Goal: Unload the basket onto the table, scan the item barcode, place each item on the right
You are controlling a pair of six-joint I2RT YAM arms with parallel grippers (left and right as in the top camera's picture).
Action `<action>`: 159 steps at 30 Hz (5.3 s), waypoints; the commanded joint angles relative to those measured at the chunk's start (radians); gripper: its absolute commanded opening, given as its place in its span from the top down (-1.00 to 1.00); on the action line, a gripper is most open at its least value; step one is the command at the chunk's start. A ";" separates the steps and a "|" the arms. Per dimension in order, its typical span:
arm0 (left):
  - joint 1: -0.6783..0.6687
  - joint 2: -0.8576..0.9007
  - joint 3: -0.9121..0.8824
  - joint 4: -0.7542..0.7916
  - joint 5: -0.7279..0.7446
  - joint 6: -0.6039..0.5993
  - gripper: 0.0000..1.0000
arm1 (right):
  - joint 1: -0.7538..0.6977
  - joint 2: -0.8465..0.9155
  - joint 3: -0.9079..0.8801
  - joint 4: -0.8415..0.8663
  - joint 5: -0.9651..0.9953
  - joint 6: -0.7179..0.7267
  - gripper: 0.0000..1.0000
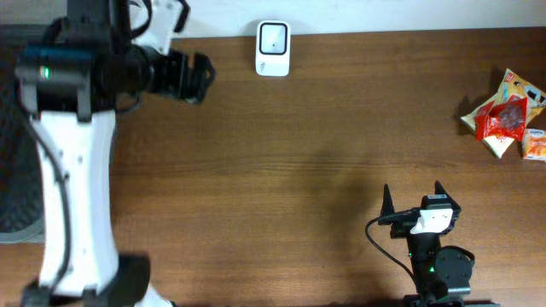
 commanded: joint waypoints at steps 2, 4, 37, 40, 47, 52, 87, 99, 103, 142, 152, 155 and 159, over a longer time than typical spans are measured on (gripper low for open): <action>-0.020 -0.314 -0.570 0.347 0.012 0.081 -0.98 | -0.006 -0.008 -0.009 -0.003 -0.008 0.002 -0.97; -0.020 -0.449 -0.825 0.478 0.011 0.081 -0.99 | -0.006 -0.008 -0.009 -0.003 -0.008 0.002 -0.97; 0.114 -1.807 -2.419 1.579 -0.183 -0.239 -0.99 | -0.006 -0.008 -0.009 -0.003 -0.008 0.002 -0.97; 0.139 -1.807 -2.419 1.492 -0.241 -0.283 -0.98 | -0.006 -0.008 -0.009 -0.003 -0.008 0.002 -0.97; 0.138 -1.807 -2.419 1.410 -0.266 -0.233 -0.98 | -0.006 -0.008 -0.009 -0.003 -0.008 0.002 -0.97; 0.119 -1.807 -2.419 1.407 -0.258 -0.180 -0.98 | -0.006 -0.008 -0.009 -0.003 -0.008 0.002 -0.97; 0.130 -1.807 -2.419 1.418 -0.411 -0.129 -0.98 | -0.006 -0.008 -0.009 -0.003 -0.008 0.002 -0.97; 0.130 -1.807 -2.419 1.418 -0.370 -0.128 -0.98 | -0.006 -0.008 -0.009 -0.003 -0.008 0.002 -0.97; 0.130 -1.807 -2.419 1.418 -0.370 -0.128 -0.99 | -0.006 -0.008 -0.009 -0.003 -0.008 0.002 -0.97; 0.130 -1.807 -2.419 1.418 -0.370 -0.128 -0.98 | -0.006 0.001 -0.009 -0.001 -0.016 0.088 -0.97; 0.130 -1.807 -2.419 1.418 -0.370 -0.128 -0.98 | -0.006 0.001 -0.009 -0.001 -0.016 0.088 -0.97; 0.130 -1.807 -2.419 1.418 -0.370 -0.128 -0.98 | -0.006 0.001 -0.009 -0.001 -0.016 0.088 -0.97; 0.130 -1.807 -2.419 1.418 -0.370 -0.128 -0.98 | -0.006 0.001 -0.009 -0.001 -0.016 0.088 -0.97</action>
